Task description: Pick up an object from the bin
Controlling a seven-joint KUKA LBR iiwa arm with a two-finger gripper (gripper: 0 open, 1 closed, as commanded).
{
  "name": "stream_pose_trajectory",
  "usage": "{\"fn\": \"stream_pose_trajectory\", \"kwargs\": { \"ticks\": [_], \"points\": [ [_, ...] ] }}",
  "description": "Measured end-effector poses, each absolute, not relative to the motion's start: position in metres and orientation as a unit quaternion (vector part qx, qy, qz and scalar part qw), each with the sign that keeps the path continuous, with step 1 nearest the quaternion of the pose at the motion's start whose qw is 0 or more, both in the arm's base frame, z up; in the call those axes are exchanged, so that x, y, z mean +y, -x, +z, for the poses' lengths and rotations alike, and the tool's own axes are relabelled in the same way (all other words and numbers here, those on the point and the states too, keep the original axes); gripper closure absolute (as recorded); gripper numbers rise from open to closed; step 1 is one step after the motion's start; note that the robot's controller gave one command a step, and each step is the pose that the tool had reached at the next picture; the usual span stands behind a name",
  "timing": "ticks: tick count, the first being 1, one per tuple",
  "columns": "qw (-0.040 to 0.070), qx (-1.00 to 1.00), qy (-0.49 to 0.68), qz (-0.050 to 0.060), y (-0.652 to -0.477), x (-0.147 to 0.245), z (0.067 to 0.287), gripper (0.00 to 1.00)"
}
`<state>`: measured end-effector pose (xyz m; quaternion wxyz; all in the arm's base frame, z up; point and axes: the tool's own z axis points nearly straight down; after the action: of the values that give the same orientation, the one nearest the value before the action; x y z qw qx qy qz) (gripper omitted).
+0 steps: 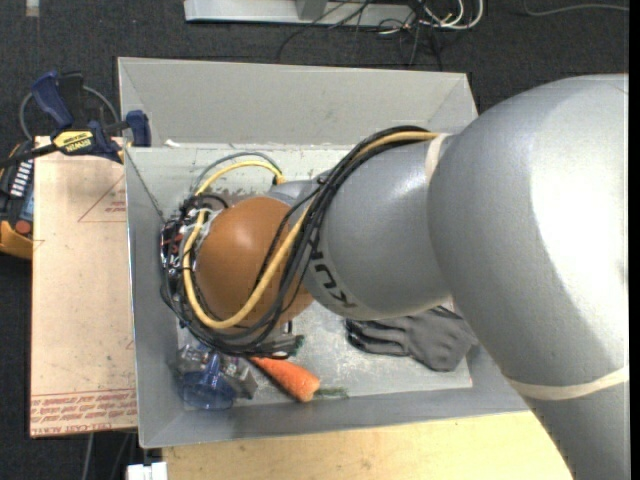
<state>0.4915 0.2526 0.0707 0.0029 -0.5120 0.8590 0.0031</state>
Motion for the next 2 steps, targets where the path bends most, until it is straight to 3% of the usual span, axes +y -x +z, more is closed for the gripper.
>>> {"fn": "stream_pose_trajectory", "kwargs": {
  "ticks": [1,2],
  "points": [
    [0.002,0.859,0.512,0.003,-0.491,0.252,0.073,1.0],
    [-0.002,0.859,0.512,0.004,-0.488,0.252,0.09,1.0]
  ]
}}
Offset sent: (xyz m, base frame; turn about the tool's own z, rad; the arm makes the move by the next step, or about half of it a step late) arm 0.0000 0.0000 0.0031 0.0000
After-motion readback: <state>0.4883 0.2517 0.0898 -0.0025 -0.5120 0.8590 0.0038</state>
